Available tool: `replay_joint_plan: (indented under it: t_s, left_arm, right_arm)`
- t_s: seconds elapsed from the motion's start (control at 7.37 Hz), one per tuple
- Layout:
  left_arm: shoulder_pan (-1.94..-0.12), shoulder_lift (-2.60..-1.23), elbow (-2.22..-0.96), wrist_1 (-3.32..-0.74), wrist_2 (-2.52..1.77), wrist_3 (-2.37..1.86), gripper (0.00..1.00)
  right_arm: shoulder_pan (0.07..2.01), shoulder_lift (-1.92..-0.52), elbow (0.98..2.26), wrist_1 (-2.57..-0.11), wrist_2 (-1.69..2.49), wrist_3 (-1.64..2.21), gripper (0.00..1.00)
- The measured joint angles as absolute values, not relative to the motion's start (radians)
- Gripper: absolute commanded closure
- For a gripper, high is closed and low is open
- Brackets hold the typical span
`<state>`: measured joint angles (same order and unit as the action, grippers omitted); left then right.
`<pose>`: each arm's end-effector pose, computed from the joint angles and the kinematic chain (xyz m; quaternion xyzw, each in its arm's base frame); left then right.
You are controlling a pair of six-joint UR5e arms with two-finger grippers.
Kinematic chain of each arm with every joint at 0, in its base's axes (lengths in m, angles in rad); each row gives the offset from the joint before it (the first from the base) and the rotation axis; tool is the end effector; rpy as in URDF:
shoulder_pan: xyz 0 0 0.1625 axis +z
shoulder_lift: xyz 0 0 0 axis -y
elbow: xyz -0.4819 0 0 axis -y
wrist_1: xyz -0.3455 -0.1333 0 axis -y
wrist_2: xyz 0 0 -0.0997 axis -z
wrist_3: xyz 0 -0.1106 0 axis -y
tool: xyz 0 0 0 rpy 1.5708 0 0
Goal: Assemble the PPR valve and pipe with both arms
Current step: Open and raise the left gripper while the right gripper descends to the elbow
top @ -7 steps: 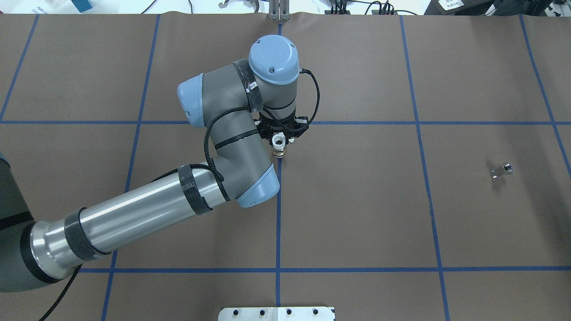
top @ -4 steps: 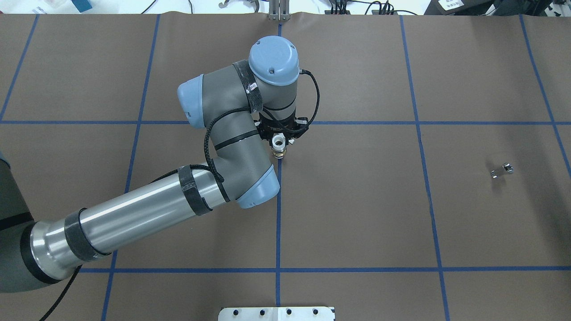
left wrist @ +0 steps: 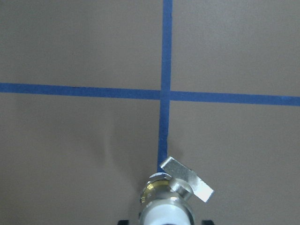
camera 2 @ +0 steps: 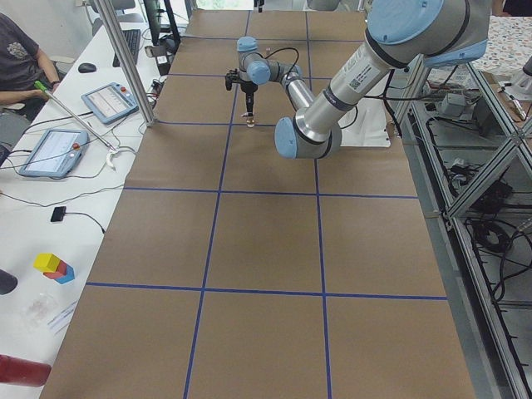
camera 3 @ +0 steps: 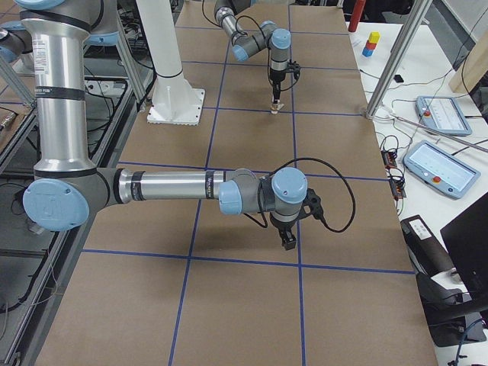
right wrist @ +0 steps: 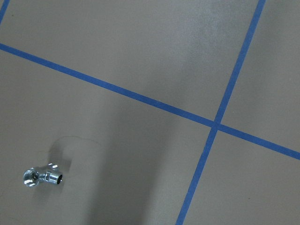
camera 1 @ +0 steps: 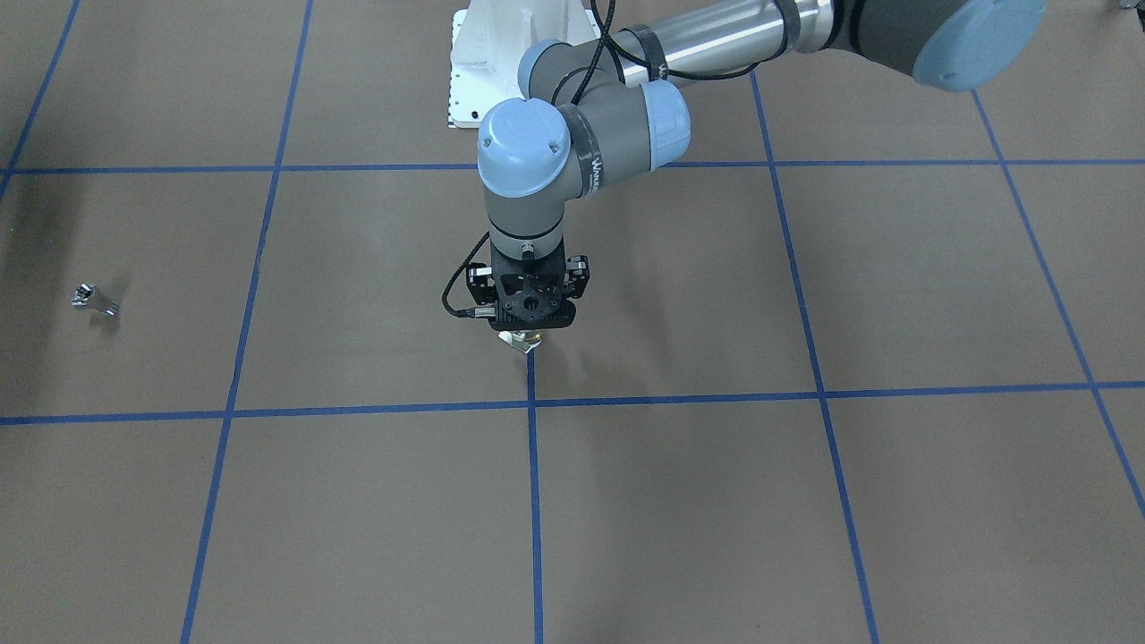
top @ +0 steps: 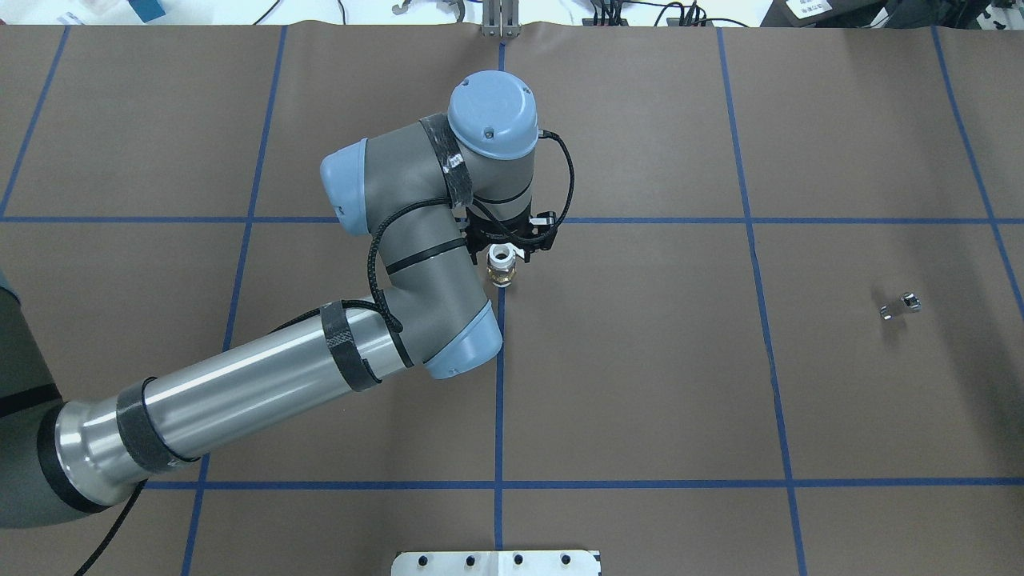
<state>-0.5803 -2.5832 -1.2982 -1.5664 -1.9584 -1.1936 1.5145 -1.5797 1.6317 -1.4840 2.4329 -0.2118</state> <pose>0.6243 -0.5187 0.1939 0.0030 0.3959 -0.0240 0.9180 0.0240 -0.4515 0.6839 0.0952 -0.4107 -0.1498 0.8943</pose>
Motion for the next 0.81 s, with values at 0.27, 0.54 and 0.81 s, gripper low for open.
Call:
replay_joint_plan:
  t_s: [0.27, 0.54, 0.81]
  left_arm:
    - [-0.588, -2.562, -1.36, -1.558, -1.961, -1.194, 0.23]
    - [-0.628, -2.419, -1.547, -1.553, -1.982, -1.184, 0.23]
    - [-0.693, -2.244, -1.711, -1.555, -2.035, -1.087, 0.23]
  right_arm:
    - [1.483, -1.578, 1.637, -1.443, 2.433, -0.126, 0.0]
    - [1.379, -1.587, 1.636, -1.267, 2.423, 0.154, 0.01]
    - [1.215, -1.596, 1.642, -1.045, 2.36, 0.531, 0.01]
